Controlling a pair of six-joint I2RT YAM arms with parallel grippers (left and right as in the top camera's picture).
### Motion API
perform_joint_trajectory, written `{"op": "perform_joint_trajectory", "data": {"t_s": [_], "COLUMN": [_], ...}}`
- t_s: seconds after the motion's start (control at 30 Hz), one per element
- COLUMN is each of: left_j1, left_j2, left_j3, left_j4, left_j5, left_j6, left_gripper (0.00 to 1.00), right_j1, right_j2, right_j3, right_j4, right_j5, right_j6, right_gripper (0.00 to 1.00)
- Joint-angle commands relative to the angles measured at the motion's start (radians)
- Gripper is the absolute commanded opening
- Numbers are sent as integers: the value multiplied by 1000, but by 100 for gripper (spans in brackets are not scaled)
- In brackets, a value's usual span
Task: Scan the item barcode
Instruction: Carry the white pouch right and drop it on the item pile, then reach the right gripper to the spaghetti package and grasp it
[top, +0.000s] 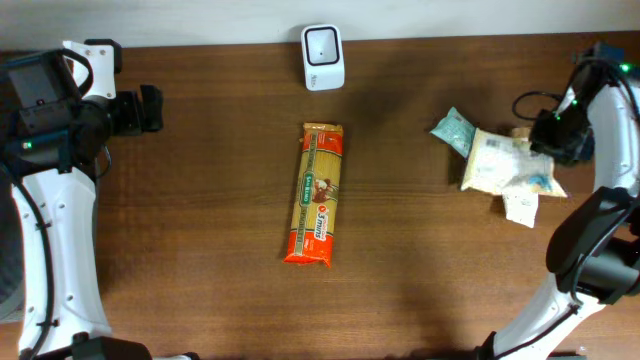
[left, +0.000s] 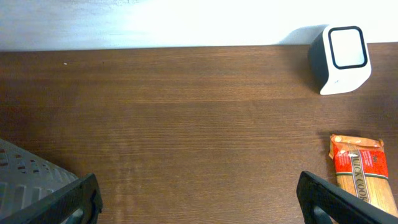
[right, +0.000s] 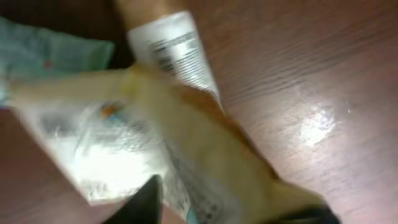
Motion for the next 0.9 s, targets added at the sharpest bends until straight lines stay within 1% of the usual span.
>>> {"op": "perform_joint_trajectory", "data": {"t_s": [0.0, 0.07, 0.1, 0.17, 0.23, 0.3, 0.33, 0.43, 0.57, 0.67, 0.8, 0.87], "left_j1": [3, 3, 3, 3, 3, 3, 3, 3, 3, 3, 3, 3], "left_j2": [-12, -12, -12, -12, -12, -12, -12, -12, -12, -12, -12, -12], "left_j3": [3, 3, 3, 4, 3, 3, 3, 3, 3, 3, 4, 3], "left_j4": [-1, -1, -1, -1, -1, -1, -1, -1, -1, -1, -1, -1], "left_j5": [11, 11, 11, 11, 11, 11, 11, 11, 11, 11, 11, 11], "left_j6": [-9, -9, -9, -9, -9, -9, -9, -9, -9, -9, -9, -9], "left_gripper": [99, 99, 99, 99, 99, 99, 99, 99, 99, 99, 99, 99], "right_j1": [-10, -8, 1, 39, 96, 182, 247, 378, 527, 608, 658, 684], "right_j2": [-5, -5, -5, -9, -9, -3, 6, 41, 89, 103, 103, 103], "right_j3": [27, 83, 141, 241, 272, 262, 247, 189, 47, -89, -204, -271], "right_j4": [-4, -39, -75, -126, -135, -134, -134, -113, 33, 169, 309, 401], "right_j5": [-18, -55, -113, -257, -349, -390, -393, -431, -587, -606, -614, -621], "right_j6": [2, 2, -3, -58, -81, -80, -80, -80, -68, 24, 82, 140], "right_gripper": [65, 67, 67, 67, 67, 68, 70, 70, 70, 66, 59, 55]}}
